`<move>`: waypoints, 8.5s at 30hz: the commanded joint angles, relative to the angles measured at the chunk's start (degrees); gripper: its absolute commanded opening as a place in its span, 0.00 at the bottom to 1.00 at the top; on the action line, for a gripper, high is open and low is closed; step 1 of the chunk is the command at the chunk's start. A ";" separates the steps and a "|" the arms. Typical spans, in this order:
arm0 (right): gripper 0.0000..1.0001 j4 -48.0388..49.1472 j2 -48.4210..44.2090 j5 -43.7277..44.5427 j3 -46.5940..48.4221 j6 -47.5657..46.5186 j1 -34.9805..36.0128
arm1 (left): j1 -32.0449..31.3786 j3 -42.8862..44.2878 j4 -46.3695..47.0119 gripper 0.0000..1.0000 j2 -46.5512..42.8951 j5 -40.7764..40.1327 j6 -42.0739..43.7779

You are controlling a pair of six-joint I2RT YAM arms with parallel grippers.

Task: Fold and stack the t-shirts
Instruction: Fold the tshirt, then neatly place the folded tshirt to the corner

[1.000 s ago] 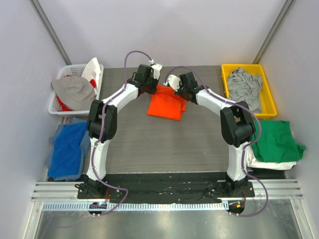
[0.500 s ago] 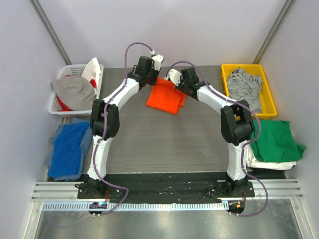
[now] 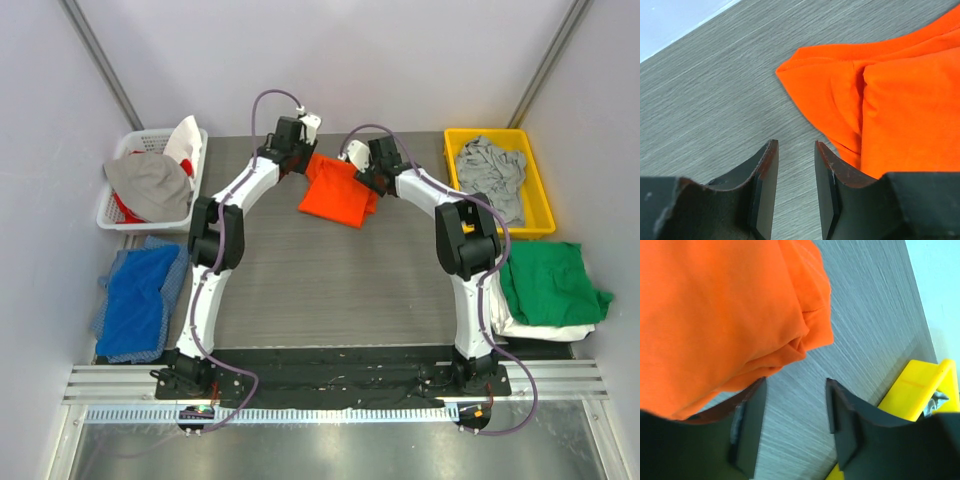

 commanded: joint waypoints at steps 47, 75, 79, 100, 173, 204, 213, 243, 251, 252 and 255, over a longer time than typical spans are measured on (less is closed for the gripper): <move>0.90 1.07 -2.79 -37.76 -4.42 53.19 -13.61 | -1.69 9.36 -20.24 0.76 -1.37 7.62 2.35; 0.92 18.73 6.63 -52.97 -7.23 68.92 -14.76 | -1.69 10.68 -18.22 0.77 5.76 8.32 2.88; 0.93 19.79 5.57 -54.03 -9.43 69.72 -14.58 | -1.69 9.45 -18.22 0.77 4.97 7.97 3.14; 0.90 22.70 6.27 -56.23 -10.58 70.42 -11.33 | -2.22 6.46 -18.48 0.78 3.21 8.59 3.76; 0.01 -71.34 -28.17 -29.96 -2.05 11.72 -40.05 | -2.57 -9.62 -17.87 0.77 -19.82 2.61 8.07; 0.01 -71.35 -47.43 -9.20 -6.28 -4.81 -61.67 | -2.74 -13.14 -16.99 0.77 -17.54 5.60 8.33; 0.01 -71.26 -42.16 -12.00 -0.48 -7.89 -69.33 | -3.09 -13.14 -17.25 0.77 -17.10 5.16 8.86; 0.01 -71.00 -42.51 -18.70 -1.25 -10.79 -72.76 | -3.53 -12.70 -17.87 0.77 -14.90 3.75 9.82; 0.01 -62.48 -40.49 -16.68 -10.83 -10.35 -72.76 | -3.97 -12.61 -18.31 0.77 -15.43 3.93 10.09; 0.01 -61.86 -39.79 -16.59 -11.36 -10.18 -72.76 | -3.97 -12.52 -18.48 0.77 -15.25 3.84 10.09; 0.01 -58.09 -38.91 -15.54 -12.77 -9.30 -72.76 | -4.15 -12.44 -18.66 0.77 -15.16 3.75 10.09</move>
